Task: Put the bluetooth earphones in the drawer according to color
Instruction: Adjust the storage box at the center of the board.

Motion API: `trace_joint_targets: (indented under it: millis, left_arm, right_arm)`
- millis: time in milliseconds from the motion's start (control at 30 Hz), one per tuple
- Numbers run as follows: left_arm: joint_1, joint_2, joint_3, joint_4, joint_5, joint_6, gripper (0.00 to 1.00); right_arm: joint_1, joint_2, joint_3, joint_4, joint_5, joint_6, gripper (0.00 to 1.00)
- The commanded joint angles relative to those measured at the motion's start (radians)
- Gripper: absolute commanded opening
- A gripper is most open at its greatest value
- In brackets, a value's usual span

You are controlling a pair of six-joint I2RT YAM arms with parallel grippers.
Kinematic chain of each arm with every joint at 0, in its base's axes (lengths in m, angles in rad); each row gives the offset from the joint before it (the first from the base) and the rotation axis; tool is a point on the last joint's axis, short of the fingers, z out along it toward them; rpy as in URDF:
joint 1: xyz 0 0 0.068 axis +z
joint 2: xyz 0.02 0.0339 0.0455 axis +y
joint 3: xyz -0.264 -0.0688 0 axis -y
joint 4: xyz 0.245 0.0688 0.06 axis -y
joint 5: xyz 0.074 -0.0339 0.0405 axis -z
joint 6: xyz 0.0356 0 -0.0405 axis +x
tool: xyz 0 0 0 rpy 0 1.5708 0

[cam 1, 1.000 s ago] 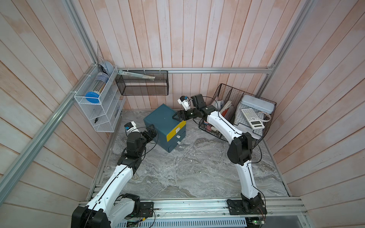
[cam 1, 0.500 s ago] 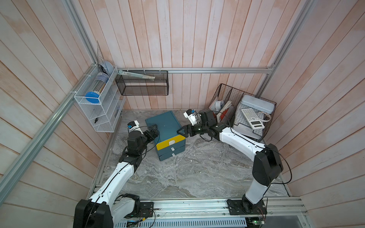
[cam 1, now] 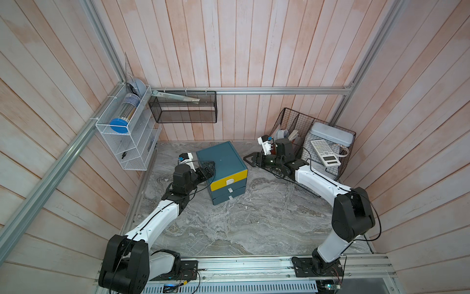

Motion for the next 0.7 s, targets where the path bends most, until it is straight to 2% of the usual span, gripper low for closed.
trace_joint_targets:
  millis: [0,133,367,667]
  left_arm:
    - [-0.017,0.01,0.033,-0.004,0.064,0.026,0.97]
    - [-0.017,-0.015,0.022,-0.012,0.016,0.028,0.97]
    - [0.016,-0.081,-0.019,-0.018,-0.064,0.013,0.97]
    - [0.01,-0.064,-0.022,0.033,0.014,-0.005,0.97]
  right_arm:
    - [0.008,0.023,-0.001,0.06,-0.062,0.017,0.79]
    - [0.038,0.029,-0.004,0.056,-0.098,0.001,0.78]
    - [0.117,-0.035,-0.071,0.076,-0.091,-0.009,0.76]
    - [0.157,-0.162,-0.195,0.11,-0.033,0.001,0.76]
